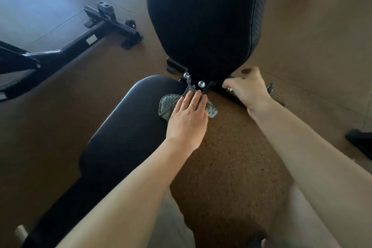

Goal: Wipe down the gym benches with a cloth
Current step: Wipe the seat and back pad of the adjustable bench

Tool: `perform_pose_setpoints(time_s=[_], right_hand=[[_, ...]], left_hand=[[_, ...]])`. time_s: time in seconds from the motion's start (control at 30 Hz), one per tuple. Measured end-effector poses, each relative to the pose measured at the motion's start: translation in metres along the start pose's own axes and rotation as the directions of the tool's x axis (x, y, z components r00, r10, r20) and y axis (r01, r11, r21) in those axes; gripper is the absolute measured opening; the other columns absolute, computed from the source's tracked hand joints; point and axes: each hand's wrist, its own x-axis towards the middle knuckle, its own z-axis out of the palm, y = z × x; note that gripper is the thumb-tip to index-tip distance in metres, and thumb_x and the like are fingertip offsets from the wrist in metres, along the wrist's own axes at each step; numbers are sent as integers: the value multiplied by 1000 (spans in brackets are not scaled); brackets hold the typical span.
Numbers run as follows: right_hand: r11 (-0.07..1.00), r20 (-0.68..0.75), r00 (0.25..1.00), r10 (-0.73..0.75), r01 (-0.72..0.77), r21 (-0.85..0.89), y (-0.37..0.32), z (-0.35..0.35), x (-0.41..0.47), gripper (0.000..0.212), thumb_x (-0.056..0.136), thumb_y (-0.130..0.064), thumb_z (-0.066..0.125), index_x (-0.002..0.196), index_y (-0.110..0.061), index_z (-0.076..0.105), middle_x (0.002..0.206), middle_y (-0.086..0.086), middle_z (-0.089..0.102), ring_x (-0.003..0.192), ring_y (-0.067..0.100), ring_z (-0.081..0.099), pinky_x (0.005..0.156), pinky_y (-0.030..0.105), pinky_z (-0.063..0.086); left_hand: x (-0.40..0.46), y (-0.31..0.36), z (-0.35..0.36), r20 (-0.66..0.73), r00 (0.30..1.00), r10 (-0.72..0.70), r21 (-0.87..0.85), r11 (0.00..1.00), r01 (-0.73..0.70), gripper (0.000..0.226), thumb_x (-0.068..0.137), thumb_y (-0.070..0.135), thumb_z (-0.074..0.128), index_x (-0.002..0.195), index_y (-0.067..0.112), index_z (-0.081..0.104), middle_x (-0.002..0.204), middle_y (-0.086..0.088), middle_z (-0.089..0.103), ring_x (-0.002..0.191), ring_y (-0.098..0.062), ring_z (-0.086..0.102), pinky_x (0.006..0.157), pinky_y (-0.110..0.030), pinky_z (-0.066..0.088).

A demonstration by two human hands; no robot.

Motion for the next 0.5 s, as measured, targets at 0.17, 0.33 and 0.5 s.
perform_pose_setpoints(time_s=[0.17,0.33,0.5], right_hand=[[917,46,931,-363,365,-159,-22,-20,20,139,67,-36,94,162,-22,-6,168,-1,10,155,20,15,126,43,25],[906,58,907,-418,410,109,-20,-26,30,91,67,-41,95,139,-25,40,123,-16,59,114,0,58,95,30,57],[909,160,896,-415,413,46,-31,-37,35,75,71,-43,93,128,-25,47,109,-20,59,95,-10,54,63,-2,43]], left_hand=[[11,12,0,-45,996,-83,-33,996,81,52,112,37,20,162,23,26,171,1,18,159,-18,4,130,-35,-1],[26,21,3,-95,974,-208,-110,974,197,48,113,34,25,155,20,41,166,0,32,158,-19,15,130,-34,6],[51,22,-29,71,784,-617,-788,447,424,42,106,46,38,115,16,66,112,-5,71,110,-28,65,99,-44,49]])
